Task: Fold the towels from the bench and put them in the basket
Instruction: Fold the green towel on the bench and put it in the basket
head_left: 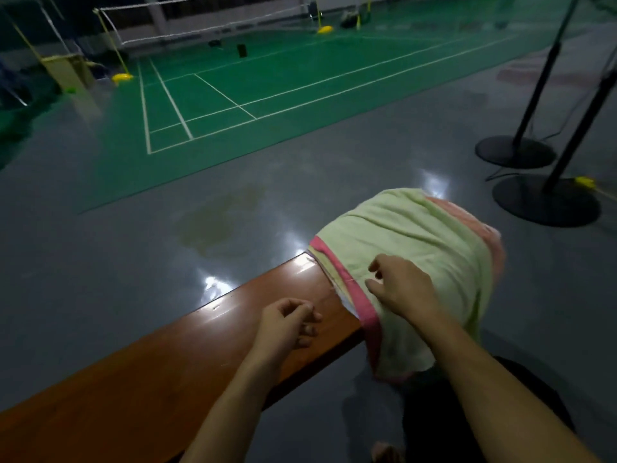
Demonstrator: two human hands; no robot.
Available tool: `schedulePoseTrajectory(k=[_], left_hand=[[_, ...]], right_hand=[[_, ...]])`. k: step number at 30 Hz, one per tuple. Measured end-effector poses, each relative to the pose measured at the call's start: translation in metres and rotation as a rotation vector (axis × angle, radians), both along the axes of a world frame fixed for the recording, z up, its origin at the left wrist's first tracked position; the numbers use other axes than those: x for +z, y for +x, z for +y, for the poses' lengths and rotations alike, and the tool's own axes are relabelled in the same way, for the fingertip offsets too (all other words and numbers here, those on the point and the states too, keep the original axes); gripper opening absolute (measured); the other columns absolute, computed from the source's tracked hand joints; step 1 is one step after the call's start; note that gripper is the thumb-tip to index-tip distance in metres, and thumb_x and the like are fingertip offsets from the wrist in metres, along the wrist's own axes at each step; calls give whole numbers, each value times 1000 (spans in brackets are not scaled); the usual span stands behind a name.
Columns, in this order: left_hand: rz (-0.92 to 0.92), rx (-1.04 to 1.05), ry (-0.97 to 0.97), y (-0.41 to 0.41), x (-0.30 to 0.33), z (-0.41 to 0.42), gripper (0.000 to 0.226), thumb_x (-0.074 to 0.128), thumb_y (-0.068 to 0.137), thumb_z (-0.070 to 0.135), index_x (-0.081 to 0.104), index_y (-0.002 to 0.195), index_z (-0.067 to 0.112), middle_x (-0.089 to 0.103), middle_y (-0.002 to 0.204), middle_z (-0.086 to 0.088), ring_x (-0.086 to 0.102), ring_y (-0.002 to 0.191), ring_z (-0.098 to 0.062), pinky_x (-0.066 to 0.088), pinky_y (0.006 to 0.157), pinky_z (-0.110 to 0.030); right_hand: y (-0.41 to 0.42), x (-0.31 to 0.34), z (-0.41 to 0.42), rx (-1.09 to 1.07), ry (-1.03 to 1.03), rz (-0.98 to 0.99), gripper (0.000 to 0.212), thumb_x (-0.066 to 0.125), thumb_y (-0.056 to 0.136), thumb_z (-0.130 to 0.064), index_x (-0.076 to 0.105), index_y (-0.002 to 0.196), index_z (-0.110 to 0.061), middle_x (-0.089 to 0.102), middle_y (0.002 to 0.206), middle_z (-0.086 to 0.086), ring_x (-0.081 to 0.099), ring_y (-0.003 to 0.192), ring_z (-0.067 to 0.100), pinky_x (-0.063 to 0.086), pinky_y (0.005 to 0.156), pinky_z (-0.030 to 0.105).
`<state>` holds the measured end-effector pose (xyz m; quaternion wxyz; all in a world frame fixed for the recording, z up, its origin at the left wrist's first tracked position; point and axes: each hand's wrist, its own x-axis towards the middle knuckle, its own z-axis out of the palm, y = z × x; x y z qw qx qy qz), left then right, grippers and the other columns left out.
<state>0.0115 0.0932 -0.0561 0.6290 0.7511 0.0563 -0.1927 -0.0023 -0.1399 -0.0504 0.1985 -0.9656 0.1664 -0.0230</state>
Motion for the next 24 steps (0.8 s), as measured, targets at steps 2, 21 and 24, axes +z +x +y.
schedulePoseTrajectory(k=[2, 21, 24], left_hand=[[-8, -35, 21, 10, -5, -31, 13, 61, 101, 10, 69, 104, 0, 78, 91, -14, 64, 64, -19, 52, 56, -32], [49, 95, -135, 70, -24, -116, 23, 68, 100, 20, 69, 97, -3, 74, 93, -21, 74, 82, -29, 63, 71, -41], [-85, 130, -183, 60, -14, -101, 23, 61, 104, 18, 61, 105, -5, 71, 99, -21, 73, 92, -31, 65, 82, -43]], right_hand=[[7, -4, -2, -44, -58, 61, 42, 68, 91, -48, 59, 124, -21, 58, 123, 7, 58, 116, 32, 52, 90, 42], [13, -5, 3, -42, 159, -208, 25, 61, 101, -44, 71, 103, -21, 62, 106, 2, 62, 97, 25, 55, 80, 42], [10, 1, 16, 64, 254, -354, 20, 60, 101, -41, 65, 98, -22, 62, 103, 0, 61, 95, 22, 54, 80, 43]])
